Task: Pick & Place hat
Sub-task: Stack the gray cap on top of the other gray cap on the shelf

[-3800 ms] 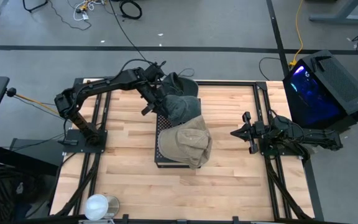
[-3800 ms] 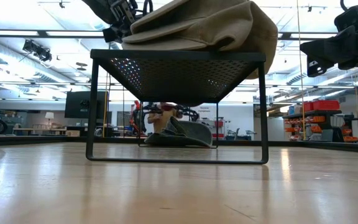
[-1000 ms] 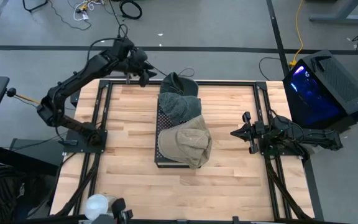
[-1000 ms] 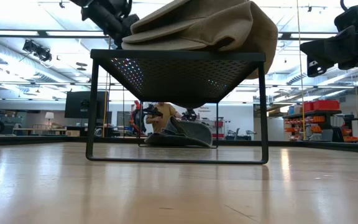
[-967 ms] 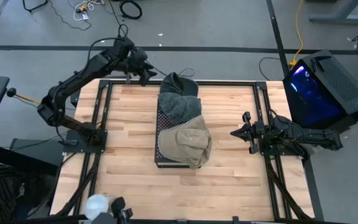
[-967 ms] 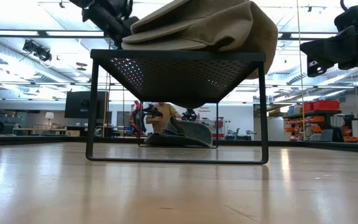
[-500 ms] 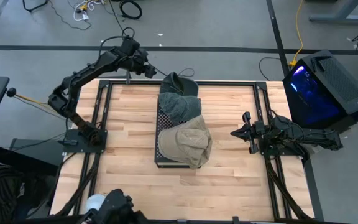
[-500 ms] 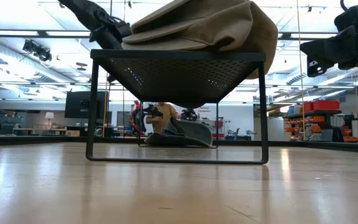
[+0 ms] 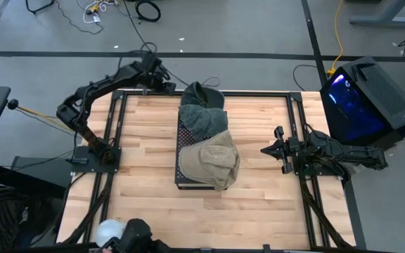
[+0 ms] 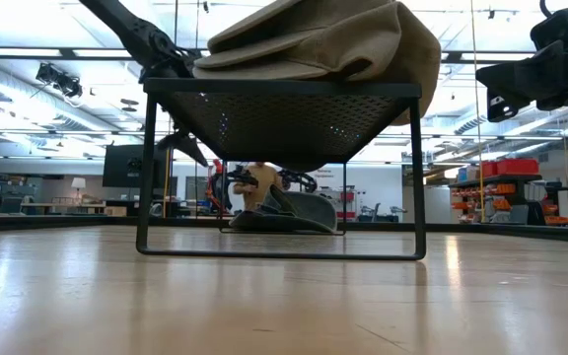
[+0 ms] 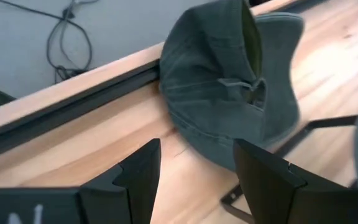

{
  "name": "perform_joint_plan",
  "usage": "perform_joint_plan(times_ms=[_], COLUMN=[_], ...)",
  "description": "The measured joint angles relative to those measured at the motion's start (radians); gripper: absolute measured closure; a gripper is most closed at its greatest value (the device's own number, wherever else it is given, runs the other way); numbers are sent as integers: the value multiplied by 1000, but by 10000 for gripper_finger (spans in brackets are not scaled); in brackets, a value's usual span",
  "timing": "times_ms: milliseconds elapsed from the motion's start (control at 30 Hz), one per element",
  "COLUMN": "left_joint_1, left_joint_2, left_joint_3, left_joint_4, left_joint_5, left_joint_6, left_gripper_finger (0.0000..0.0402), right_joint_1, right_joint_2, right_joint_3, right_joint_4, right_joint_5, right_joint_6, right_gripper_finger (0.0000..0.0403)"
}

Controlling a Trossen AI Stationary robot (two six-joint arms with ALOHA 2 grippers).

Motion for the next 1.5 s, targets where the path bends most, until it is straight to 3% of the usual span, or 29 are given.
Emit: perform_joint_plan(times_ms=[533, 1067, 1500], left_joint_1=[-22, -33, -37], left_joint_2=[11, 196, 250], left_joint_3=[-184, -186, -186], left_joint_4=[301, 435, 564], left_joint_5=[-26, -14, -47], left_joint_6=[-180, -212, -209], left_gripper_finger=[193, 193, 193], right_joint_1=[0, 0, 0], right_joint_2=[0, 0, 0], right_joint_3=[0, 0, 0], right_joint_4=[0, 0, 0], right_joint_5=[0, 0, 0], right_joint_6=[0, 0, 0], right_gripper_finger=[396, 396, 396])
